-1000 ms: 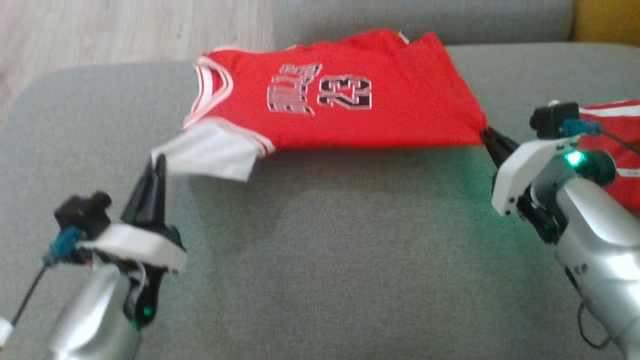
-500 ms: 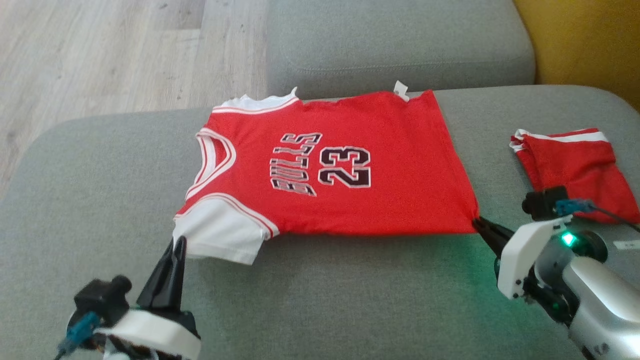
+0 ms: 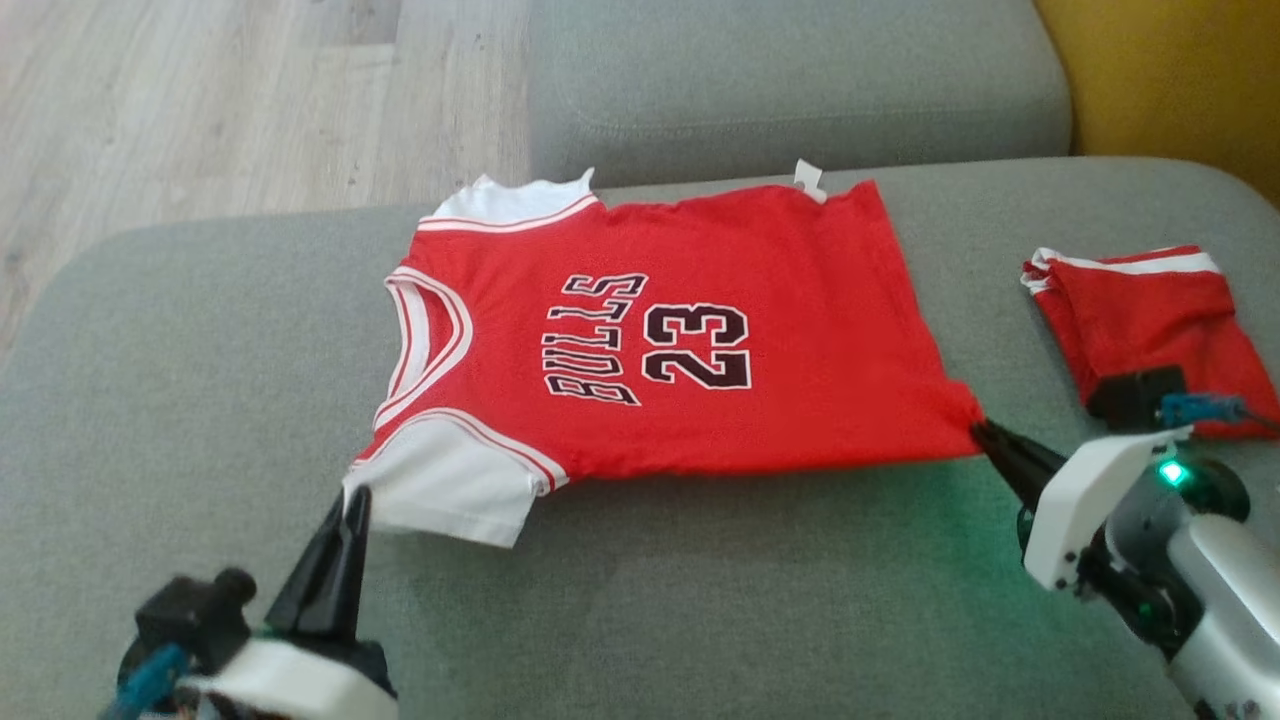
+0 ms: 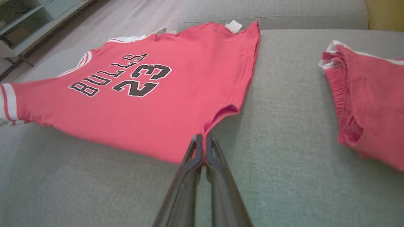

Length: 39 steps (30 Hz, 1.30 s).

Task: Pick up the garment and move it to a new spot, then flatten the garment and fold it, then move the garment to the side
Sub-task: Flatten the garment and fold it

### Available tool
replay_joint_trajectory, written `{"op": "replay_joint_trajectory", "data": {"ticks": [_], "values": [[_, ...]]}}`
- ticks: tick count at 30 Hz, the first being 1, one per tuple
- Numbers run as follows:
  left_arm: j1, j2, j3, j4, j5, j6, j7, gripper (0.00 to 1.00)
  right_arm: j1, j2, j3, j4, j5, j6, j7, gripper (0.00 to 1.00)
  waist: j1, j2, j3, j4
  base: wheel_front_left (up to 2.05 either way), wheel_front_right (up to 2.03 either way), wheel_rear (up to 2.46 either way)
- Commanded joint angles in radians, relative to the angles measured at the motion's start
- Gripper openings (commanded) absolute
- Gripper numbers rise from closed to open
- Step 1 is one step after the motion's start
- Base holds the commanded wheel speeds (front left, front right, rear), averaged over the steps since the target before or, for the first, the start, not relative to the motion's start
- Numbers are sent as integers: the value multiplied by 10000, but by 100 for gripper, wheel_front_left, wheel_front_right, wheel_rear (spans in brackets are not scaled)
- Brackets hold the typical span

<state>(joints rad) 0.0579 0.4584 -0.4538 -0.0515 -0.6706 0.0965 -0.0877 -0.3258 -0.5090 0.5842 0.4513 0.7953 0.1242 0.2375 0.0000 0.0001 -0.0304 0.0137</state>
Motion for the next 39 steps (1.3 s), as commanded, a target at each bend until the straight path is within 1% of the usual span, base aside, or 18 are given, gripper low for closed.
{"op": "replay_joint_trajectory", "data": {"ticks": [1,4,8,15,20,25,29,30,32,38,39], "values": [[-907,324,456,-301,161,-16,42,0,-359,-58,-247,-375,-175,65,43,0,0,-1,132,-13,0,0,0],[-1431,421,473,-96,226,-146,172,0,-602,143,-684,-488,-420,65,214,0,0,-1,442,-43,0,0,0],[-2414,591,384,395,451,-461,393,0,-1097,481,-1180,-477,-747,65,569,0,0,-1,931,-127,0,0,0],[-4410,859,314,1796,756,-1084,802,0,-2035,1026,-1679,-39,-1269,65,1237,0,0,-1,1730,-267,0,0,0],[-5625,896,141,3079,748,-1574,1273,0,-2677,1410,-1710,420,-1544,65,1445,0,0,-1,2131,-386,0,0,0],[-6621,833,-135,4208,841,-1902,1415,0,-3193,1636,-1422,972,-1832,65,1617,0,0,-1,2405,-481,0,0,0],[-7328,790,-431,4974,1033,-2063,1354,0,-3539,1710,-1186,1368,-1967,65,1619,0,0,-1,2608,-523,0,0,0],[-7328,790,-431,4974,1033,-2063,1354,0,-3539,1710,-1186,1368,-1967,65,1619,0,0,-1,2608,-523,0,0,0],[-7828,685,-628,5564,1109,-2136,1287,0,-3806,1762,-1055,1650,-2007,65,1534,0,0,-1,2736,-530,0,0,0],[-8632,492,-1096,6622,1070,-2237,1197,0,-4434,1871,-635,2098,-2074,65,1385,0,0,-1,2984,-557,0,0,0],[-8762,463,-1148,6787,1062,-2243,1145,0,-4581,1842,-576,2184,-2186,65,1261,66,0,-1,3022,-554,0,0,0]]}}
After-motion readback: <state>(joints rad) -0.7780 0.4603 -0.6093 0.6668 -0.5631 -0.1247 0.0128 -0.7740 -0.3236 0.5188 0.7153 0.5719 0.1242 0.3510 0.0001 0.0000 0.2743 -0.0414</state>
